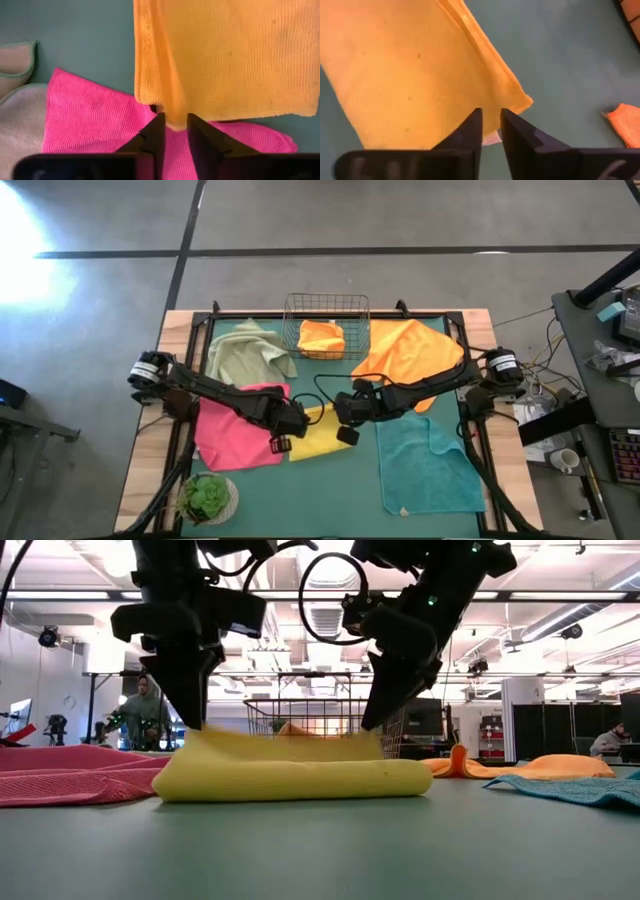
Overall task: Fold microfiber towels
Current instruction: Fold the yellow microfiber towel, then put the yellow microfiber towel into the wire basket
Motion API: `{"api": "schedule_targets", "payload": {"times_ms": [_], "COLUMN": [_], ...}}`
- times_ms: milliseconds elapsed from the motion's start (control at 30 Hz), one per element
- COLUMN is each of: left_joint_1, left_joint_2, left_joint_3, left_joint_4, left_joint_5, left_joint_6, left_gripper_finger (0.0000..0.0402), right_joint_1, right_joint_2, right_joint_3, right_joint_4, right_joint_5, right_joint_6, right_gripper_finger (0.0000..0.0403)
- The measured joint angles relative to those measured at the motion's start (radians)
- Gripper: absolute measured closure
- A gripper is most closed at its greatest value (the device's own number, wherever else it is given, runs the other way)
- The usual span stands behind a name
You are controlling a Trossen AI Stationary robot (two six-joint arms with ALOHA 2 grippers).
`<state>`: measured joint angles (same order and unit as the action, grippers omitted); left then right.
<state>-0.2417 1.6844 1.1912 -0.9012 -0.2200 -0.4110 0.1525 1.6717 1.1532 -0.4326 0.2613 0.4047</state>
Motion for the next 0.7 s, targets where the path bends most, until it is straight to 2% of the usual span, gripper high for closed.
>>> {"api": "schedule_targets", "payload": {"times_ms": [167, 300, 367, 467, 567, 700], "left_joint_1": [0.000, 0.000, -0.007, -0.049, -0.115, -0.206], "left_joint_2": [0.000, -0.002, -0.007, -0.013, -0.014, 0.000], "left_joint_3": [0.003, 0.017, 0.024, 0.037, 0.047, 0.045], "left_joint_4": [-0.008, -0.029, -0.030, -0.024, -0.005, 0.116], "left_joint_5": [-0.024, 0.075, 0.115, 0.109, 0.081, 0.048], "left_joint_6": [-0.001, -0.002, -0.022, -0.035, -0.036, -0.030], "left_gripper_finger": [0.0277, 0.0242, 0.0235, 0.0233, 0.0233, 0.0233], "right_joint_1": [-0.003, -0.003, -0.003, 0.008, 0.036, 0.081], "right_joint_2": [-0.008, -0.033, -0.046, -0.069, -0.083, -0.083], "right_joint_3": [0.001, 0.001, 0.001, -0.001, -0.016, -0.054], "right_joint_4": [-0.023, -0.090, -0.117, -0.154, -0.157, -0.122], "right_joint_5": [-0.019, -0.110, -0.159, -0.213, -0.229, -0.236], "right_joint_6": [-0.020, -0.061, -0.074, -0.105, -0.141, -0.207], "right_gripper_finger": [0.0272, 0.0239, 0.0230, 0.0225, 0.0226, 0.0230]}}
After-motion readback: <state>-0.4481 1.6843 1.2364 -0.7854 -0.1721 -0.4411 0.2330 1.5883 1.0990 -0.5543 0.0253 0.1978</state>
